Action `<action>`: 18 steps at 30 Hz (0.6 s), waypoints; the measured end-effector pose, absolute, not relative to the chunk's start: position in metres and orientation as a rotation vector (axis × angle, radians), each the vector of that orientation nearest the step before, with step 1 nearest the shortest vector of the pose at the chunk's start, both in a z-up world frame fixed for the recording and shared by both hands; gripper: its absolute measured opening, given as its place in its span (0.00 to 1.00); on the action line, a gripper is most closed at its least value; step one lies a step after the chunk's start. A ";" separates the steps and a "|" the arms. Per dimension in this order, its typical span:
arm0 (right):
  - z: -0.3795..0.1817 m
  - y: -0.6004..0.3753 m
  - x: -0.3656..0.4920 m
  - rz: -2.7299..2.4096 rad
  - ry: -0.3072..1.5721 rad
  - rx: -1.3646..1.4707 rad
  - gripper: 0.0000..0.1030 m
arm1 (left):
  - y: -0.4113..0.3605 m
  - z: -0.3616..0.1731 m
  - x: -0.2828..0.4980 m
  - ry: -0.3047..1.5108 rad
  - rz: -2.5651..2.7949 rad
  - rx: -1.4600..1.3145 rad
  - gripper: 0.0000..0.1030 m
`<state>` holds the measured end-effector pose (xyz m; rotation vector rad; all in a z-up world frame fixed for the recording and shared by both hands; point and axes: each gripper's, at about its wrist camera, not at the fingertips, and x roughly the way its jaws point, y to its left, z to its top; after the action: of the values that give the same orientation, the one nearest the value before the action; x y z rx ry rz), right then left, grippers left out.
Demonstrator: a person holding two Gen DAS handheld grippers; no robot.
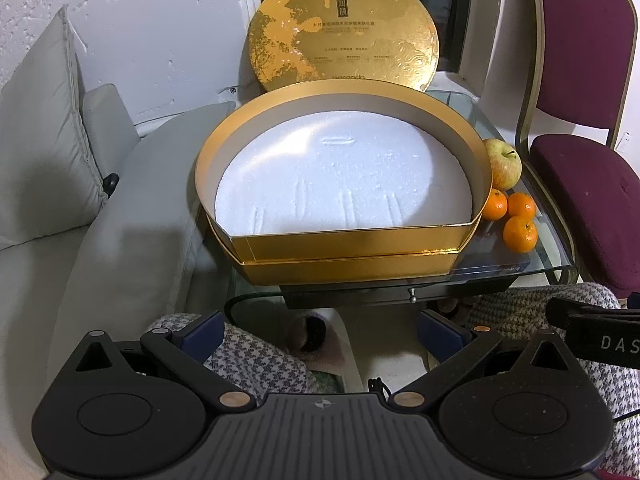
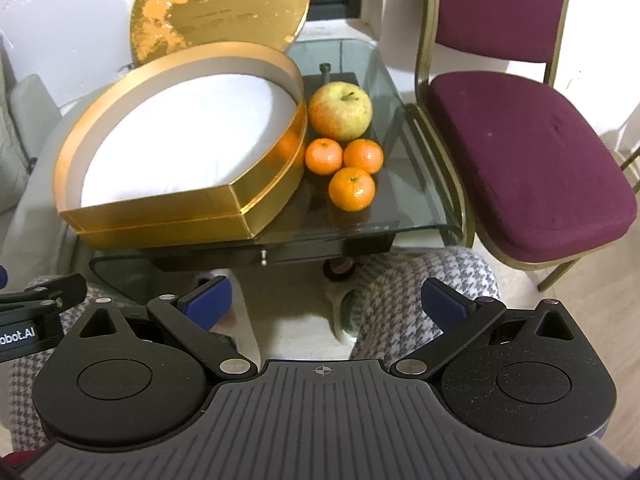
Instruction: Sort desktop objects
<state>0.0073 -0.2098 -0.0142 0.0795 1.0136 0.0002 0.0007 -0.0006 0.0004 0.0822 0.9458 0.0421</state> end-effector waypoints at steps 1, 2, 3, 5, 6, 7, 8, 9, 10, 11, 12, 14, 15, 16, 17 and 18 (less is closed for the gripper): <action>-0.014 -0.210 0.007 0.001 1.011 0.074 1.00 | -0.001 0.001 0.001 0.947 0.042 0.082 0.99; -0.014 -0.210 0.007 0.001 1.008 0.069 1.00 | -0.001 0.001 0.001 0.948 0.041 0.081 0.99; -0.014 -0.210 0.006 0.002 1.006 0.064 1.00 | -0.001 0.001 0.001 0.949 0.041 0.080 0.99; -0.014 -0.210 0.005 0.002 1.000 0.056 1.00 | -0.002 0.001 0.002 0.951 0.041 0.079 0.99; -0.014 -0.209 0.003 0.001 1.000 0.058 1.00 | -0.001 0.001 0.001 0.951 0.040 0.079 0.99; -0.015 -0.206 -0.001 0.000 1.003 0.067 1.00 | 0.000 0.001 0.001 0.952 0.040 0.078 0.99; -0.015 -0.206 -0.002 0.000 1.002 0.066 1.00 | 0.000 0.001 0.001 0.952 0.040 0.078 0.99; -0.015 -0.205 -0.002 0.000 1.006 0.066 1.00 | 0.001 0.001 0.001 0.953 0.040 0.078 0.99; -0.014 -0.207 0.005 0.002 1.020 0.067 1.00 | 0.001 0.001 0.002 0.953 0.040 0.077 0.99; -0.014 -0.208 0.010 0.004 1.029 0.067 1.00 | 0.001 0.001 0.002 0.953 0.040 0.077 0.99; -0.014 -0.208 0.010 0.004 1.028 0.068 1.00 | 0.000 0.000 0.003 0.954 0.040 0.077 0.99; -0.014 -0.208 0.010 0.005 1.027 0.069 1.00 | 0.000 0.001 0.003 0.954 0.041 0.076 0.99; -0.015 -0.208 0.010 0.006 1.026 0.070 1.00 | 0.001 0.002 0.003 0.954 0.041 0.076 0.99; -0.015 -0.209 0.010 0.006 1.025 0.070 1.00 | 0.001 0.002 0.003 0.955 0.042 0.076 0.99; -0.015 -0.209 0.010 0.007 1.024 0.071 1.00 | 0.001 0.001 0.003 0.955 0.043 0.076 0.99; -0.015 -0.209 0.010 0.007 1.023 0.072 1.00 | 0.001 0.000 0.003 0.956 0.043 0.076 0.99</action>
<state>0.0099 -0.2089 -0.0153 0.0717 1.0230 0.0073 0.0032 0.0008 0.0001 0.0764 0.9557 0.0428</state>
